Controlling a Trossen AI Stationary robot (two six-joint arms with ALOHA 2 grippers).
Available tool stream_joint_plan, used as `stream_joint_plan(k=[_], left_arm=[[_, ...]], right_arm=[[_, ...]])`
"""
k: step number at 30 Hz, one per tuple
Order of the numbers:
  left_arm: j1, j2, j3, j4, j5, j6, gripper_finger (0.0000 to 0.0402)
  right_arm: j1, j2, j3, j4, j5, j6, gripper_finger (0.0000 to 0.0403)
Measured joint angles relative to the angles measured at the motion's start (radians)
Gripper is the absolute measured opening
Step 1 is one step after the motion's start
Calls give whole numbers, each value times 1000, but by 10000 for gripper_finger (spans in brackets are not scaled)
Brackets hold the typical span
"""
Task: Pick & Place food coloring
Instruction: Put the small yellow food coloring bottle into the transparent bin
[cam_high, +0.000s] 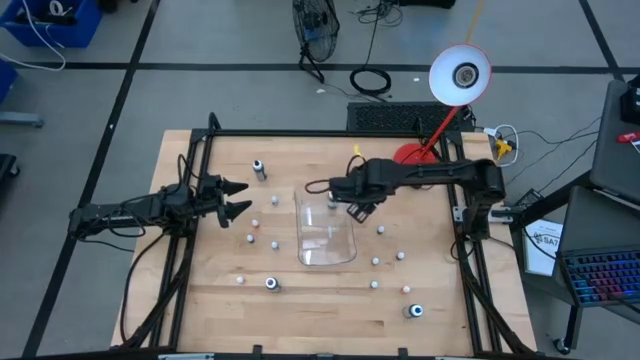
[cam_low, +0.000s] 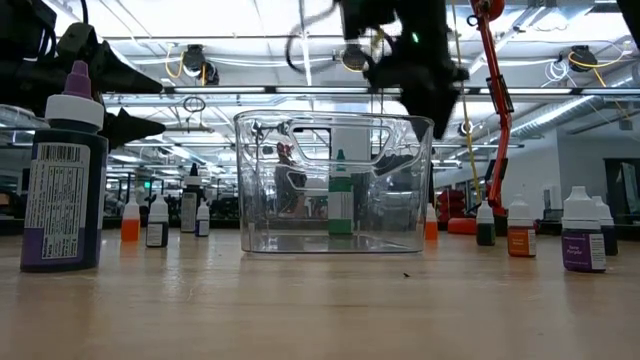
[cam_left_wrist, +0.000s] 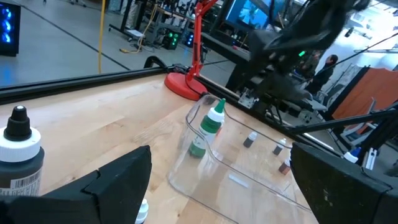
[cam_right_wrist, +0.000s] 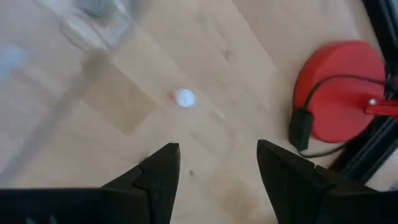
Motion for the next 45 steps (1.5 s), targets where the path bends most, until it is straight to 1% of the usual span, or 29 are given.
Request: stream_joint_plan(k=[3, 8, 12, 18, 21, 31, 45], left_arm=[[0, 0, 0, 0, 0, 0, 379], [0, 0, 0, 0, 0, 0, 379], [0, 0, 0, 0, 0, 0, 379], [0, 0, 0, -1, 0, 0, 379], [0, 0, 0, 0, 0, 0, 379], [0, 0, 0, -1, 0, 0, 379], [0, 0, 0, -1, 0, 0, 379]], right_arm=[[-27, -46, -140, 141, -23, -12, 200], [-78, -93, -313, 384, -144, -52, 201], [-105, -94, -376, 469, -166, -71, 199], [-130, -95, -436, 588, -184, -113, 193], [-138, -95, -456, 623, -184, -126, 188], [-142, -94, -464, 641, -183, -138, 164], [-142, -94, -464, 643, -183, -141, 154]])
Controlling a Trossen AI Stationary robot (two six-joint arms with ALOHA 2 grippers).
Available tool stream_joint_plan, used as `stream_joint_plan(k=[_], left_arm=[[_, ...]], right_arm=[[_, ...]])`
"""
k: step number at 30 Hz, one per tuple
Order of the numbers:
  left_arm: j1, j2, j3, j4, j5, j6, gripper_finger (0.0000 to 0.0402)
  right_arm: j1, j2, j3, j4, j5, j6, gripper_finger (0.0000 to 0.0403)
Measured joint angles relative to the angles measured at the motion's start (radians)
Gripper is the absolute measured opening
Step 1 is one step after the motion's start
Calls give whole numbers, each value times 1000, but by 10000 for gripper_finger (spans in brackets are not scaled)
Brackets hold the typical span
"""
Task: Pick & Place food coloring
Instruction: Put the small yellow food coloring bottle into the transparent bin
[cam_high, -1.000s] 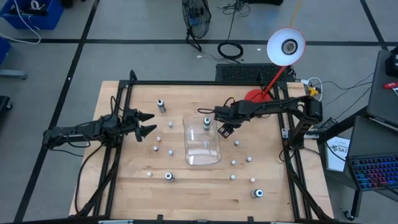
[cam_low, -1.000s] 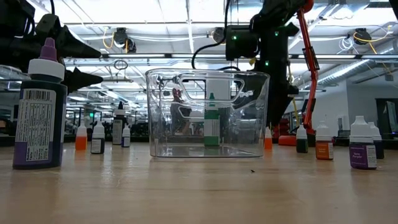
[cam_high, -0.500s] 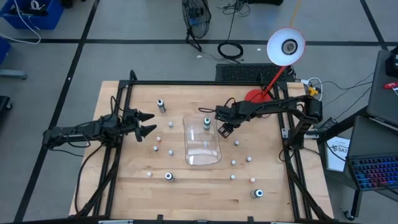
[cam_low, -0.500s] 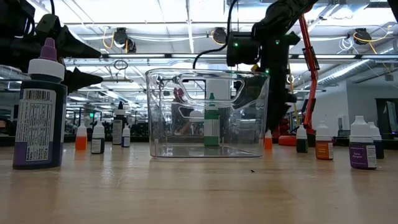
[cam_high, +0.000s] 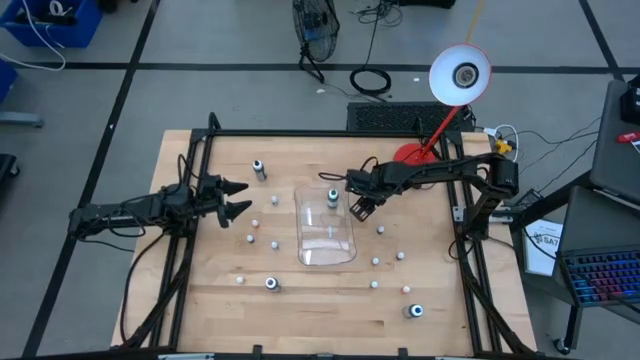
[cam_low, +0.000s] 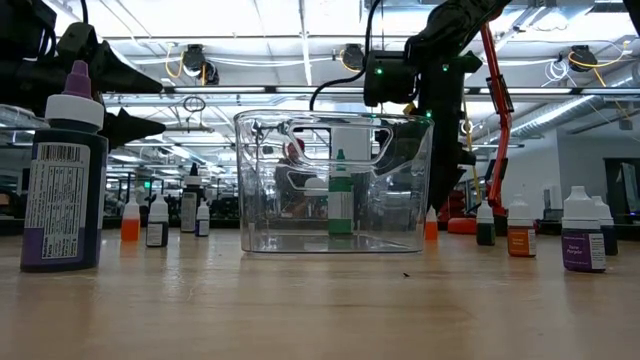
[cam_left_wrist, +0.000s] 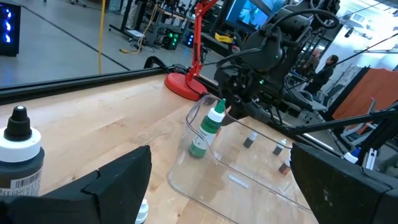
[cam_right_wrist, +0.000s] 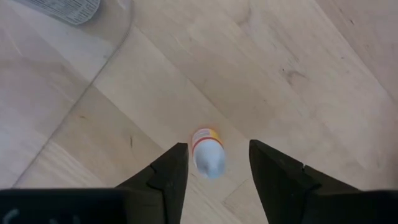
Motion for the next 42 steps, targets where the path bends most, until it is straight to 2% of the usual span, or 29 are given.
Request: stream_joint_plan(k=[12, 20, 28, 33, 37, 42], left_arm=[[0, 0, 0, 0, 0, 0, 379], [0, 0, 0, 0, 0, 0, 379], [0, 0, 0, 0, 0, 0, 379], [0, 0, 0, 1, 0, 0, 379], [0, 0, 0, 0, 0, 0, 379], [0, 0, 0, 0, 0, 0, 379]], right_arm=[[0, 0, 0, 0, 1, -1, 116], [1, 0, 0, -25, 0, -31, 30], [11, -2, 0, -20, 2, -79, 29], [22, -63, 19, -65, 11, -85, 29], [43, -139, 91, -120, 86, -79, 29], [97, -155, 273, -126, 88, -147, 29]])
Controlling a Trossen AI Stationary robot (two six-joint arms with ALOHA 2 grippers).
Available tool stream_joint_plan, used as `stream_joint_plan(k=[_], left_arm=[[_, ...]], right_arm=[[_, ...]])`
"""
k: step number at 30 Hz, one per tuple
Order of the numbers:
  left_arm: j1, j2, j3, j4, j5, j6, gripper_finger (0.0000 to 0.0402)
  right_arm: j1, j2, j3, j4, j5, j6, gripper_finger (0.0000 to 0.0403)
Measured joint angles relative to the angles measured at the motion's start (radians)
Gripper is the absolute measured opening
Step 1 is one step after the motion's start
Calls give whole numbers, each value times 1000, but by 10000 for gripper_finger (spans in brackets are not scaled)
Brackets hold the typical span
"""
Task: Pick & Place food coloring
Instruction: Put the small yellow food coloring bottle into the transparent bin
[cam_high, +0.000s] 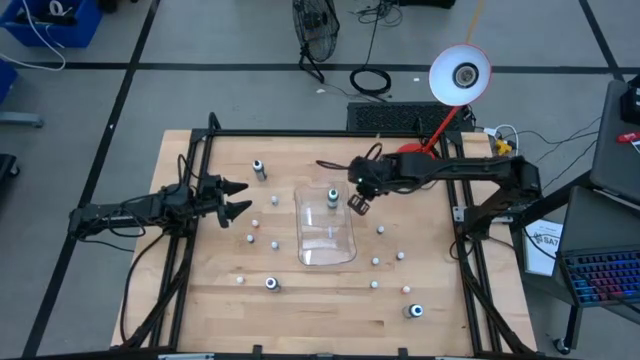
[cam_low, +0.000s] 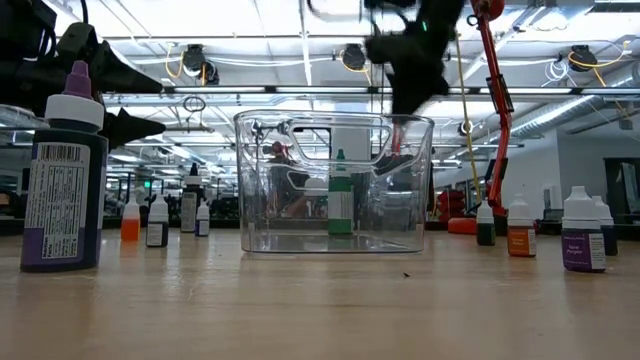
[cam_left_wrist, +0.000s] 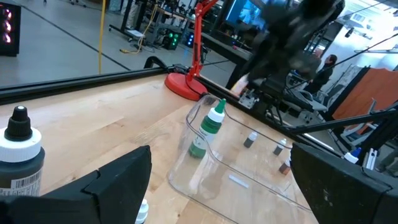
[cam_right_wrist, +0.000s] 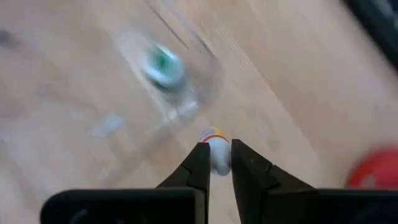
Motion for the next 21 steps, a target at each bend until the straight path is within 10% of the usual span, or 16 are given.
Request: stream_joint_plan(k=[11, 21], left_arm=[[0, 0, 0, 1, 0, 0, 379], [0, 0, 0, 2, 0, 0, 379]], right_arm=[[115, 353, 589, -207, 95, -223, 29], [151, 651, 857, -374, -114, -426, 29]])
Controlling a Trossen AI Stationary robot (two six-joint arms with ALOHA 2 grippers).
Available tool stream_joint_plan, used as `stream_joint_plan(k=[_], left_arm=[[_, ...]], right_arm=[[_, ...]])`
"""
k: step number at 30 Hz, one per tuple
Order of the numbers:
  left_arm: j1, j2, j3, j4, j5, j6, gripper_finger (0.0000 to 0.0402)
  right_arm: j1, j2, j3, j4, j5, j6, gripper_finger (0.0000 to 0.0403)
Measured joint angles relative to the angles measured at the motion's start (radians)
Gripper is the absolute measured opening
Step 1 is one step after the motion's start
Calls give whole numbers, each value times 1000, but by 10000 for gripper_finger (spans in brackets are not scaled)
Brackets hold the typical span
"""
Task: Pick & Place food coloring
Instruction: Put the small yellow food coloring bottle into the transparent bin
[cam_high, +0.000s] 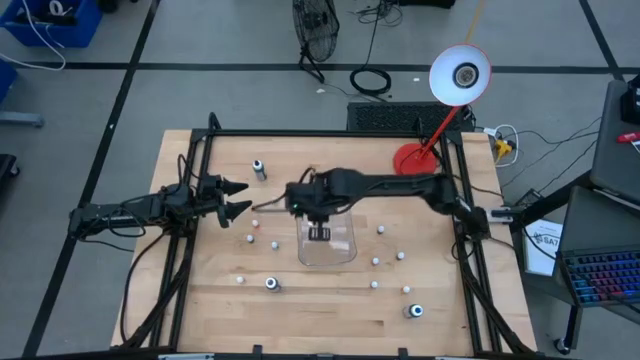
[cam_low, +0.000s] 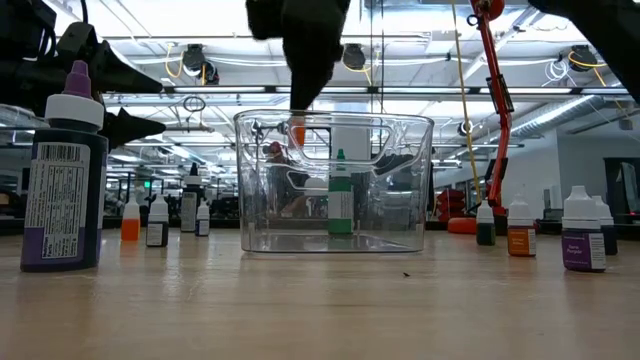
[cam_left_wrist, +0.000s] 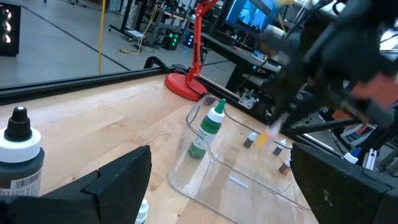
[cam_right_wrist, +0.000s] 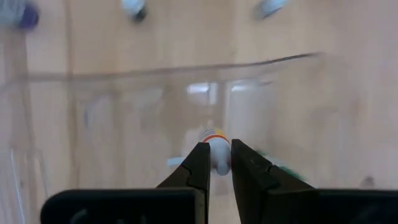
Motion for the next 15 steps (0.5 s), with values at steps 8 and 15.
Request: stream_joint_plan(k=[8, 15], left_arm=[[0, 0, 0, -1, 0, 0, 379], [0, 0, 0, -2, 0, 0, 379]], right_arm=[[48, 91, 0, 27, -2, -22, 29], [73, 151, -15, 53, -1, -29, 29]])
